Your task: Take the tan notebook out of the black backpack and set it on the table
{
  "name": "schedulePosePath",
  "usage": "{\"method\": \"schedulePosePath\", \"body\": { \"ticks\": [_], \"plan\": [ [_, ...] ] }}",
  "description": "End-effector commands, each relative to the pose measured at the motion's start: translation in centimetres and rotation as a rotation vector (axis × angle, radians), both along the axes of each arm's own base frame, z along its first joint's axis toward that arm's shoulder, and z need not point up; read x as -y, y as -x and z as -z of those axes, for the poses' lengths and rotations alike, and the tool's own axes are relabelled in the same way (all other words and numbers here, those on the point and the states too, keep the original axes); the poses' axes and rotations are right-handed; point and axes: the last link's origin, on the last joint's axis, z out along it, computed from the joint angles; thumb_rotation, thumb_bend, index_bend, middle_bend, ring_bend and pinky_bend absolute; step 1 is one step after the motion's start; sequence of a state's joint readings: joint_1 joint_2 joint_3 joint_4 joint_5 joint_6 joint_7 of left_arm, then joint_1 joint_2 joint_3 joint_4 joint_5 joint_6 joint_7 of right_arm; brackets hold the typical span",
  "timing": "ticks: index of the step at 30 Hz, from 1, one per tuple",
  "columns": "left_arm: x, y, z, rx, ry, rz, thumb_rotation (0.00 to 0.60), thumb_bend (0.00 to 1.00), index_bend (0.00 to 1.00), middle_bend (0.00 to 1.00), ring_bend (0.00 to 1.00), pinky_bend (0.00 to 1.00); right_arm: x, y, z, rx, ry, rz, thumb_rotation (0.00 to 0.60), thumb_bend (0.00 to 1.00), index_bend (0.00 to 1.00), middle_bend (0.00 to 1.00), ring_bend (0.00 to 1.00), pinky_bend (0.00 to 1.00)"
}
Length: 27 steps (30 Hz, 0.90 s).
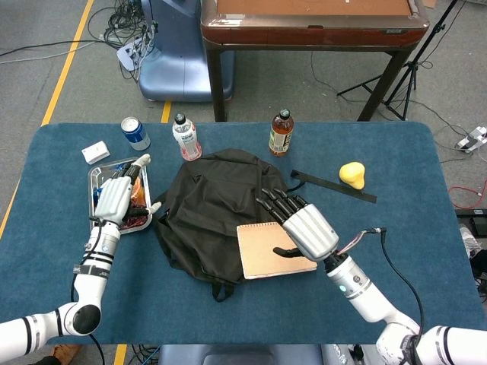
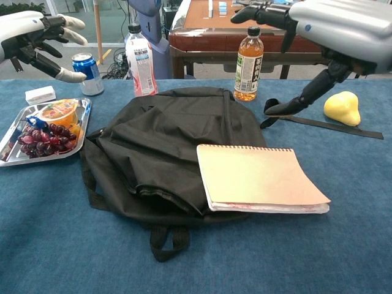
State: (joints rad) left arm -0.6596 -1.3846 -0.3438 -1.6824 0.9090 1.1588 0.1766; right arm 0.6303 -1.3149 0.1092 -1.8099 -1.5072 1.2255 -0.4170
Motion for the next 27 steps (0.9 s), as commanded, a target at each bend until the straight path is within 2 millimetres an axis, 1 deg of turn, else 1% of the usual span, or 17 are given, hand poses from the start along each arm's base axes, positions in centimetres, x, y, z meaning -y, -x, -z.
{"method": "schedulePosePath", "body": {
  "ticks": [1, 2, 3, 5, 6, 7, 12, 13, 16, 18, 23, 27],
  "plan": [
    [0.3, 0.5, -0.3, -0.024, 0.003, -0.002, 0.6, 0.17, 0.08, 0.13, 0.07, 0.14, 0.1, 1.2, -1.9, -0.031, 0.04, 0.043, 0.473, 0.0, 0.0, 0.04, 0.07, 0.32],
    [0.4, 0.7, -0.5, -0.036, 0.003, -0.003, 0.6, 0.17, 0.08, 0.13, 0.07, 0.14, 0.2, 1.5, -2.5, -0.046, 0.054, 0.057, 0.487, 0.02, 0.0, 0.07, 0.08, 0.32],
    [0.6, 0.9, -0.6, -0.05, 0.004, -0.005, 0.6, 0.17, 0.09, 0.13, 0.07, 0.14, 0.2, 2.0, -2.9, -0.056, 0.062, 0.075, 0.5, 0.05, 0.0, 0.1, 0.09, 0.33],
    [0.9, 1.6, -1.1, -0.084, 0.0, -0.009, 0.6, 0.17, 0.09, 0.13, 0.07, 0.14, 0.2, 3.0, -3.9, -0.076, 0.078, 0.117, 0.521, 0.16, 0.01, 0.15, 0.14, 0.35],
    [1.1, 2.0, -1.3, -0.098, -0.003, -0.012, 0.6, 0.17, 0.09, 0.13, 0.07, 0.13, 0.2, 3.6, -4.3, -0.086, 0.083, 0.137, 0.528, 0.2, 0.02, 0.17, 0.16, 0.37],
    [1.3, 2.5, -1.5, -0.115, -0.007, -0.019, 0.6, 0.17, 0.1, 0.13, 0.07, 0.13, 0.1, 4.3, -4.7, -0.094, 0.088, 0.163, 0.529, 0.22, 0.03, 0.18, 0.18, 0.38],
    [2.4, 5.1, -2.9, -0.175, -0.039, -0.05, 0.6, 0.17, 0.12, 0.13, 0.06, 0.13, -0.6, 7.4, -6.3, -0.121, 0.113, 0.245, 0.53, 0.23, 0.13, 0.23, 0.21, 0.4],
    [2.8, 5.8, -3.3, -0.185, -0.044, -0.061, 0.6, 0.17, 0.13, 0.13, 0.06, 0.13, -0.9, 8.1, -6.5, -0.127, 0.115, 0.262, 0.53, 0.23, 0.14, 0.24, 0.22, 0.4],
    [3.9, 7.2, -4.1, -0.209, -0.058, -0.083, 0.6, 0.17, 0.13, 0.13, 0.07, 0.13, -1.6, 9.5, -7.0, -0.13, 0.119, 0.287, 0.531, 0.23, 0.18, 0.26, 0.24, 0.43],
    [4.8, 8.3, -4.7, -0.222, -0.079, -0.091, 0.6, 0.17, 0.14, 0.13, 0.07, 0.13, -2.3, 10.6, -7.3, -0.136, 0.129, 0.299, 0.531, 0.23, 0.22, 0.27, 0.25, 0.44],
    [7.3, 10.6, -5.9, -0.264, -0.118, -0.099, 0.6, 0.17, 0.16, 0.13, 0.07, 0.12, -3.9, 13.0, -7.9, -0.112, 0.145, 0.358, 0.535, 0.26, 0.24, 0.28, 0.26, 0.44],
    [9.4, 11.9, -7.0, -0.262, -0.148, -0.117, 0.6, 0.17, 0.17, 0.13, 0.07, 0.12, -5.0, 14.4, -8.4, -0.076, 0.165, 0.384, 0.537, 0.28, 0.27, 0.29, 0.27, 0.44]
  ]
}}
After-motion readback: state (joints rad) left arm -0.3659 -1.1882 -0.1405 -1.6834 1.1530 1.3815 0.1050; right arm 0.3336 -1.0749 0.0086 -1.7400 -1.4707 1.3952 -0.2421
